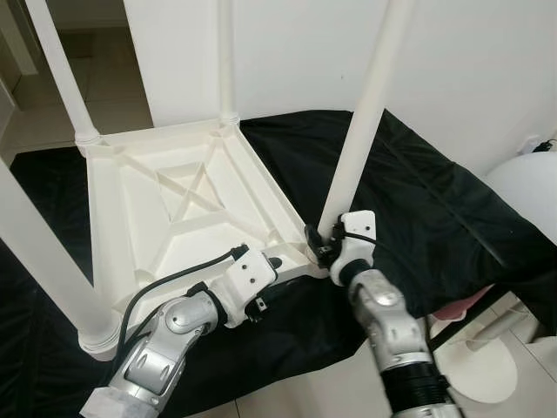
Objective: Building children table
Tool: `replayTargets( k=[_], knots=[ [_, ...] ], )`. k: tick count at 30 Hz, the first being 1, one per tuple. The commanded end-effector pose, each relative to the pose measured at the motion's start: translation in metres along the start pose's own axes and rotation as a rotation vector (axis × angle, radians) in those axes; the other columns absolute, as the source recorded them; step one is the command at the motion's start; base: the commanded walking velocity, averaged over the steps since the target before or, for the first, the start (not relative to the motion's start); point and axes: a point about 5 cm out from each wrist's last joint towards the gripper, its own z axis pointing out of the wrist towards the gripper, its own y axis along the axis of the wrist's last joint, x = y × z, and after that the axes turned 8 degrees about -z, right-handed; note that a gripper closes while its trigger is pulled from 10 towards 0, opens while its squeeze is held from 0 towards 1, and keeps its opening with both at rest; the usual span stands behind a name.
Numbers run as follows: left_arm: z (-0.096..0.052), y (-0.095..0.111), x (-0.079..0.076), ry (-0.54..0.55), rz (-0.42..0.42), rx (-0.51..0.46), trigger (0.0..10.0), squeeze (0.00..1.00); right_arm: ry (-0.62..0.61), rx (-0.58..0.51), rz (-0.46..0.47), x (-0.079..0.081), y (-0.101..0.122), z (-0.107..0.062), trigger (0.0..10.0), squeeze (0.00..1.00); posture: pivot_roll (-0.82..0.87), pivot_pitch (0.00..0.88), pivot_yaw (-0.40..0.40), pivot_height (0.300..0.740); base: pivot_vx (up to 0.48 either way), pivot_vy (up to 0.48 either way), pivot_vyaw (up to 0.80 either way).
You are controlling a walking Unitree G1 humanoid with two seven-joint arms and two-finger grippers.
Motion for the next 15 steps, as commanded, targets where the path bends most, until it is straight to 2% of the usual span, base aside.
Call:
replayTargets(
  k=[1,4,6,11,12,14,15],
  knots=[
    [0.001,0.001,-0.002,-0.025,-0.004,0.003,10.0,0.00,-0.051,0.050,0.073,0.002,-0.008,-0.002,10.0,0.00,-0.05,0.025,-0.010,0.740,0.000,0.000,0.00],
    [0.001,0.000,-0.002,-0.022,-0.005,0.004,10.0,0.00,-0.125,0.054,0.095,0.012,-0.003,-0.001,10.0,0.00,-0.05,0.021,-0.014,0.740,0.000,0.000,0.00],
    [0.000,0.000,-0.002,-0.018,-0.005,0.004,10.0,0.00,-0.102,0.034,0.091,0.017,0.003,0.000,10.0,0.00,-0.04,0.017,-0.018,0.740,0.000,0.000,0.00],
    [-0.001,0.000,-0.002,-0.013,-0.005,0.004,10.0,0.00,-0.077,0.004,0.096,0.015,0.008,-0.001,10.0,0.00,-0.04,0.015,-0.022,0.740,0.000,0.000,0.00],
    [-0.001,0.000,-0.002,-0.012,-0.004,0.005,10.0,0.00,-0.072,-0.004,0.089,0.014,0.009,-0.002,10.0,0.45,-0.04,0.014,-0.026,0.740,0.000,0.000,0.00],
    [0.000,0.000,-0.002,-0.011,-0.003,0.005,10.0,0.00,-0.071,-0.006,0.088,0.014,0.009,-0.002,10.0,0.45,-0.04,0.014,-0.026,0.740,0.000,0.000,0.00],
    [-0.001,0.000,-0.002,-0.010,-0.004,0.005,10.0,0.00,-0.062,-0.012,0.090,0.013,0.010,-0.002,10.0,1.00,-0.04,0.013,-0.028,0.740,0.000,0.000,0.00]
  ],
)
